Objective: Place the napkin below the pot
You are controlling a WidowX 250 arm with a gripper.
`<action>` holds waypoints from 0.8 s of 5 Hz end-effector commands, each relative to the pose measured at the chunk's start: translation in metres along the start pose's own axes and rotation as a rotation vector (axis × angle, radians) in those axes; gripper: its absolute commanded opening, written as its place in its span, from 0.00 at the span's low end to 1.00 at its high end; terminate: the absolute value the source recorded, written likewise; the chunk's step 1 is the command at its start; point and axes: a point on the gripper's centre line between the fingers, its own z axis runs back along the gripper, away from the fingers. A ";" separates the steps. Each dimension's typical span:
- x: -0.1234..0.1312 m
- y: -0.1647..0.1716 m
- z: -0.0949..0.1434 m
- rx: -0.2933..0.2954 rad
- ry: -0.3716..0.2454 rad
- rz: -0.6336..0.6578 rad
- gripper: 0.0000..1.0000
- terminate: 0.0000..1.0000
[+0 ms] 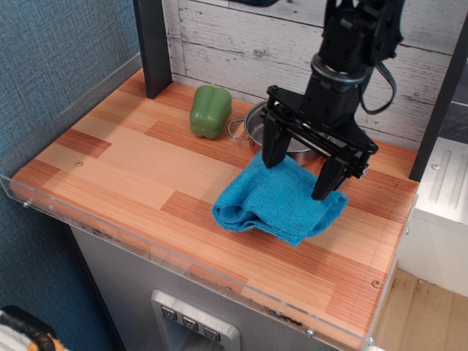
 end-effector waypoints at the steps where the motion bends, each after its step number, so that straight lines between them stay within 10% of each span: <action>1: -0.015 0.000 0.025 -0.077 -0.083 0.029 1.00 0.00; 4: -0.028 0.009 0.056 -0.075 -0.156 0.053 1.00 0.00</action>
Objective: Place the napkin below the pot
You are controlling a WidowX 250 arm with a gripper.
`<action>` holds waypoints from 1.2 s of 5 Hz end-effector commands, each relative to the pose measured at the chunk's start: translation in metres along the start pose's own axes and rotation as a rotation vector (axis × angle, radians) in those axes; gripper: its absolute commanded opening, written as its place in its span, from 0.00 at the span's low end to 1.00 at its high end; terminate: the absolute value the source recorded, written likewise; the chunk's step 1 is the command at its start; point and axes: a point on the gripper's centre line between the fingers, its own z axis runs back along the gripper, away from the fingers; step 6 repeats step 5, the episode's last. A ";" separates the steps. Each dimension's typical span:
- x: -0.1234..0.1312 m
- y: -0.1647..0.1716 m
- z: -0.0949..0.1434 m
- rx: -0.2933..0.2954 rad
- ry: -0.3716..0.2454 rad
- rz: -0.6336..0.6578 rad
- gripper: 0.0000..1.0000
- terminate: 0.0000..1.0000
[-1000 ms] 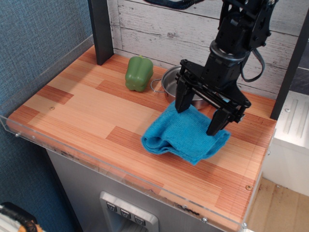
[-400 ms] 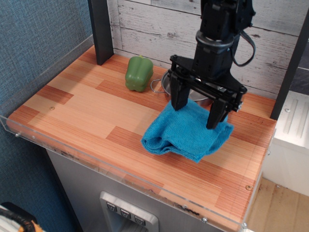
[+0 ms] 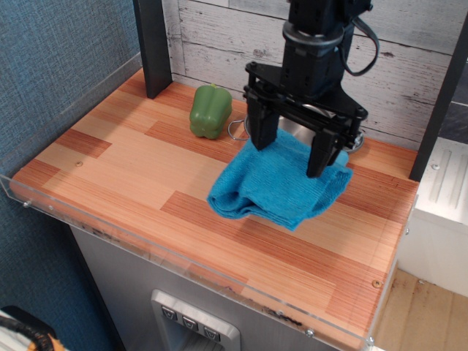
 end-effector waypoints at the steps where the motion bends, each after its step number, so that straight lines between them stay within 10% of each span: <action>1: -0.016 0.001 0.034 0.014 -0.082 0.033 1.00 0.00; 4: -0.020 0.004 0.037 0.006 -0.082 0.034 1.00 0.00; 5: -0.020 0.004 0.037 0.006 -0.082 0.034 1.00 1.00; 6: -0.020 0.004 0.037 0.006 -0.082 0.034 1.00 1.00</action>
